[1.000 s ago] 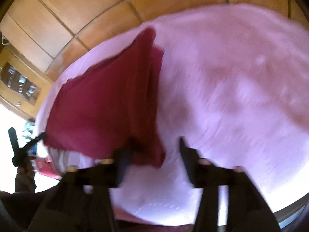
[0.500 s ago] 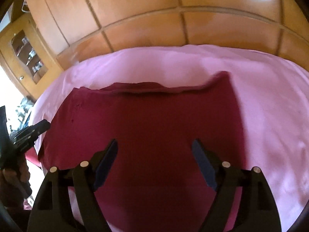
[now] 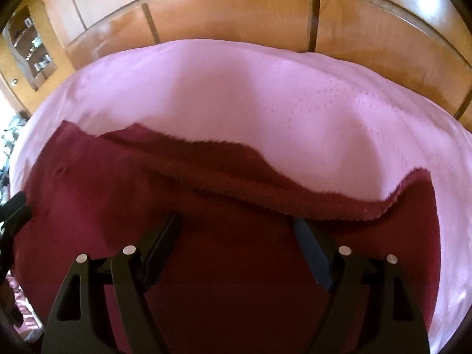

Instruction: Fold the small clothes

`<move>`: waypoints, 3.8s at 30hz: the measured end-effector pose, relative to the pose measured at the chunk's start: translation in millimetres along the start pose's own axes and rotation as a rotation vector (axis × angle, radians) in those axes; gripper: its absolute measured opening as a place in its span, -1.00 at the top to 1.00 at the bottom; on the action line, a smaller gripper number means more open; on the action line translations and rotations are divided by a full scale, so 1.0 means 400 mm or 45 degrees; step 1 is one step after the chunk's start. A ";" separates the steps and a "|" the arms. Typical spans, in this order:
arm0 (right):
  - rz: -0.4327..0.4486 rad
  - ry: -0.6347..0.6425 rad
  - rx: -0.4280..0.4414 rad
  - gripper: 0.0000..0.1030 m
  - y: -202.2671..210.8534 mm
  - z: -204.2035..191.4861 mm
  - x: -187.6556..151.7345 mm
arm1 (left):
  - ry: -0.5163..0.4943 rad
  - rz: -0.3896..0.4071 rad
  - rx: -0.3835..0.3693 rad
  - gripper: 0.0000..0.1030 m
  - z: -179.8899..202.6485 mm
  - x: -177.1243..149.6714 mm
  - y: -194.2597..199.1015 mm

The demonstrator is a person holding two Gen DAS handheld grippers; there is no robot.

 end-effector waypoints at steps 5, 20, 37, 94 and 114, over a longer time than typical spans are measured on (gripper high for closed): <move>0.047 0.000 -0.067 -0.54 -0.024 0.020 0.025 | -0.012 -0.023 0.011 0.48 0.009 -0.001 -0.023; 0.121 -0.107 -0.086 -0.65 0.025 0.043 0.044 | 0.037 -0.062 0.021 0.32 0.012 -0.006 -0.024; 0.292 -0.262 -0.131 -0.49 0.350 0.138 -0.150 | 0.360 -0.070 0.094 -0.28 -0.200 -0.014 0.015; 0.429 0.251 -0.414 -0.95 0.428 -0.285 -0.234 | 0.116 -0.050 0.012 0.63 0.040 -0.090 0.129; 0.375 0.150 -0.375 -0.95 0.400 -0.231 -0.254 | 0.065 -0.070 0.023 0.63 0.073 -0.102 0.130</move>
Point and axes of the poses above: each gripper's, at about its wrist camera, not at the fingertips, and y roughly against the way its jaws point, z to its right, x to its top, the point moved 7 cm from there along -y, roughly the way its jaws point, and after that the axes turned 15 degrees about x, right-handed, at the moved point
